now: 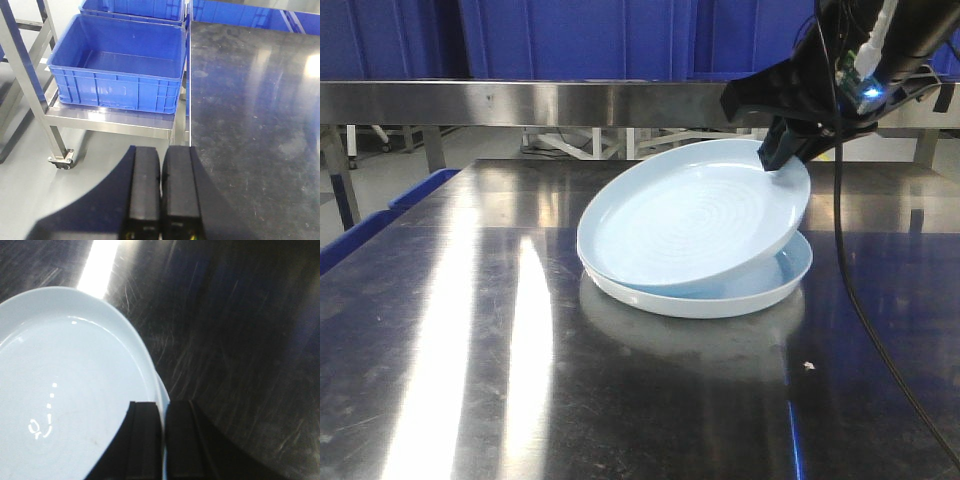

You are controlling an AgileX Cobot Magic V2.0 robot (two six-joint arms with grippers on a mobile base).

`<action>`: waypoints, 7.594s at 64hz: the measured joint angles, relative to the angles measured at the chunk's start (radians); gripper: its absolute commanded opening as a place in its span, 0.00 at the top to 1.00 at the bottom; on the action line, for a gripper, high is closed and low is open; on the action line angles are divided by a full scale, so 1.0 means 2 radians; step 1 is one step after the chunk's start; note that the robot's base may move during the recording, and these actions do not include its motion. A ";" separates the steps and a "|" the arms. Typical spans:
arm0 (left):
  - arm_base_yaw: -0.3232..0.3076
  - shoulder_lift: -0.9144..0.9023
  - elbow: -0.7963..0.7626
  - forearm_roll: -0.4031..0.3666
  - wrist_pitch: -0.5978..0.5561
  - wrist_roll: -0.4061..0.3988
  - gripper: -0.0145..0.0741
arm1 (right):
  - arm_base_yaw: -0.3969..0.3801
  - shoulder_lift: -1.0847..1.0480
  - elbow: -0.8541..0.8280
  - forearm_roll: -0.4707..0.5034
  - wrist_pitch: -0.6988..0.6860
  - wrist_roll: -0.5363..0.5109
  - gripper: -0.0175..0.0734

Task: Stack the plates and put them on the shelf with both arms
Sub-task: 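Lower the held plate onto the first plate and open the right gripper, then grasp the rim of the stacked plates with the right gripper, then lift the plate stack up off the table with the right gripper, then hold the plate stack raised while the base turns from the table, then drive the base to the shelf of blue bins holding the plates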

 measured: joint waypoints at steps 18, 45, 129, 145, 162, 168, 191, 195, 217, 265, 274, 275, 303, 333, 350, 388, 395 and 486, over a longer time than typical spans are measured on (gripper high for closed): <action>0.000 0.000 0.000 0.000 0.000 0.000 0.74 | 0.000 0.001 0.000 0.000 0.049 0.000 0.27; 0.000 0.000 0.000 0.001 0.000 0.000 0.74 | 0.000 0.043 0.000 0.000 0.064 0.001 0.29; 0.000 0.000 0.000 0.001 0.000 0.000 0.74 | 0.000 0.057 -0.008 0.005 0.034 0.005 0.78; 0.000 0.000 0.000 0.001 0.000 0.000 0.74 | -0.002 -0.025 -0.010 -0.010 0.023 0.002 0.78; 0.000 0.000 0.000 0.001 0.000 0.000 0.74 | -0.057 -0.135 -0.002 -0.013 0.016 0.000 0.78; 0.000 0.000 0.000 0.001 0.000 0.000 0.74 | -0.086 -0.178 0.016 -0.013 0.016 0.000 0.78; 0.000 0.000 0.000 0.001 0.000 0.000 0.74 | -0.185 -0.391 0.162 -0.014 0.016 0.000 0.78; 0.000 0.000 0.000 0.001 0.000 0.000 0.74 | -0.194 -0.424 0.186 -0.014 0.020 0.000 0.78; 0.000 0.000 0.000 0.001 0.000 0.000 0.74 | -0.217 -0.553 0.286 -0.015 0.030 -0.001 0.78; 0.000 0.000 0.000 0.001 0.000 0.000 0.74 | -0.219 -0.562 0.292 -0.015 0.033 -0.002 0.78; 0.000 0.000 0.000 0.001 0.000 0.000 0.74 | -0.219 -0.562 0.292 -0.015 0.033 -0.002 0.78; 0.000 0.000 0.000 0.001 0.000 0.000 0.74 | -0.219 -0.562 0.292 -0.015 0.033 -0.002 0.78; 0.000 0.000 0.000 0.001 0.000 0.000 0.74 | -0.219 -0.562 0.292 -0.015 0.033 -0.002 0.78; 0.000 0.000 0.000 0.001 0.000 0.000 0.74 | -0.219 -0.562 0.292 -0.015 0.033 -0.002 0.78; 0.000 0.000 0.000 0.001 0.000 0.000 0.74 | -0.219 -0.562 0.292 -0.015 0.033 -0.002 0.78; 0.000 0.000 0.000 0.001 0.000 0.000 0.74 | -0.219 -0.562 0.292 -0.015 0.033 -0.002 0.78; 0.000 0.000 0.000 0.001 0.000 0.000 0.74 | -0.219 -0.562 0.292 -0.015 0.033 -0.002 0.78; 0.000 0.000 0.000 0.001 0.000 0.000 0.74 | -0.219 -0.562 0.292 -0.015 0.033 -0.002 0.78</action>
